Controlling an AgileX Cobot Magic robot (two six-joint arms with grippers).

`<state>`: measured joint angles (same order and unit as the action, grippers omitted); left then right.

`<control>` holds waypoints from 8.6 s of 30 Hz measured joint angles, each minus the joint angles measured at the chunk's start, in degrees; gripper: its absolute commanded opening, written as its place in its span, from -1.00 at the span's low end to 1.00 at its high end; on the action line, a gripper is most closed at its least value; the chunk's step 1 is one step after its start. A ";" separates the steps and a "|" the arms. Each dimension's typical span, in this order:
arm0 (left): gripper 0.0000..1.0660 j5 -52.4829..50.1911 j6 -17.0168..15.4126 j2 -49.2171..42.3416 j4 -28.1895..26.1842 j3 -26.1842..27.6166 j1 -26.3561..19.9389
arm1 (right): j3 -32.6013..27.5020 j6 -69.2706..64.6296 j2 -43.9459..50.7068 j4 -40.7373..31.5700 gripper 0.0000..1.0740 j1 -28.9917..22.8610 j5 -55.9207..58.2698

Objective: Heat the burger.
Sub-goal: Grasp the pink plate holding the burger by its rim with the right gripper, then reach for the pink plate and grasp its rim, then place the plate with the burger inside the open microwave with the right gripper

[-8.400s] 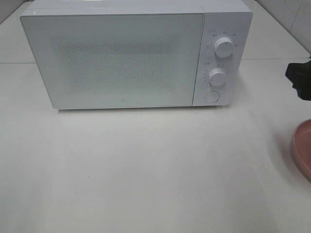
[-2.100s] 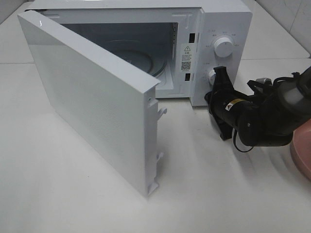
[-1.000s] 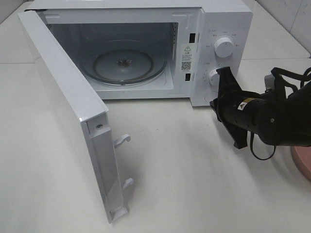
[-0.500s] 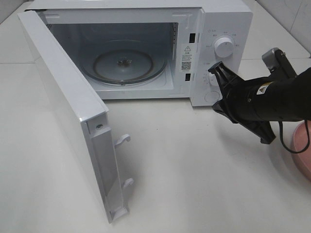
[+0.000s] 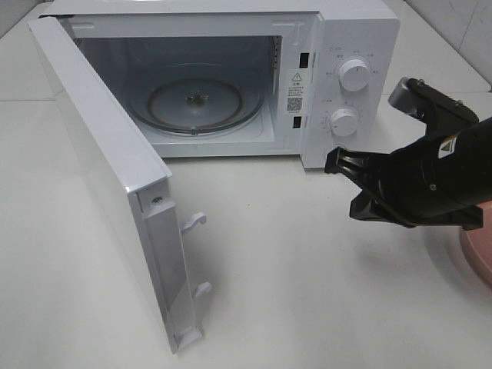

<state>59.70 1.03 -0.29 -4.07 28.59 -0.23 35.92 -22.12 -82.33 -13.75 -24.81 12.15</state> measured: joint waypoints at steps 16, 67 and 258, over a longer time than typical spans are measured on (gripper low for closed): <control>0.84 0.00 0.00 0.00 0.00 0.00 0.00 | 12.43 3.21 0.40 22.75 -0.83 0.00 31.57; 0.84 0.00 0.00 0.00 0.00 0.00 0.00 | 10.31 12.78 -7.05 27.85 0.73 18.22 27.22; 0.84 0.00 0.00 0.00 0.00 0.00 0.00 | 6.99 29.85 1.26 53.29 -0.96 -30.54 30.14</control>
<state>59.70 1.03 -0.29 -4.07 28.59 -0.23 42.91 7.73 -81.07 39.53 -55.35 42.28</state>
